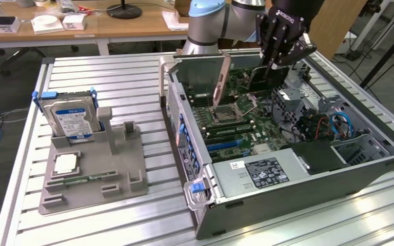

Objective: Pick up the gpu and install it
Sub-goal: 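Insert the gpu into the slot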

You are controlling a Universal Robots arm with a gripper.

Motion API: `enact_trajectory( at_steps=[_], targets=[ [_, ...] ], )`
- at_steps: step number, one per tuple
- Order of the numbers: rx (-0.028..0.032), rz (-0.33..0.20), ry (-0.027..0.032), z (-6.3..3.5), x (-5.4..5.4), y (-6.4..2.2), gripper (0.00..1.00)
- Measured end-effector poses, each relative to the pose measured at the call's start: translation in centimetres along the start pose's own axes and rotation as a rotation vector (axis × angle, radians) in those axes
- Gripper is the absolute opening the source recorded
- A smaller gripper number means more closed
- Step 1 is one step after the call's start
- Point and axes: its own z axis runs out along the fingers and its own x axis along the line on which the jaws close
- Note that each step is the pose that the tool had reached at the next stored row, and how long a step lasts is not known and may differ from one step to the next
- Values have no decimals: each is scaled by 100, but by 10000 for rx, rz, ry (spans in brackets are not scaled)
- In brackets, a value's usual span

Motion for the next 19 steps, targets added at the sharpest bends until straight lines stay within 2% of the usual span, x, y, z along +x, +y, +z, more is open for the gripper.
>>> enact_trajectory(
  at_steps=[19],
  targets=[
    [11,0,5,41,-17,-4,26]
  ],
)
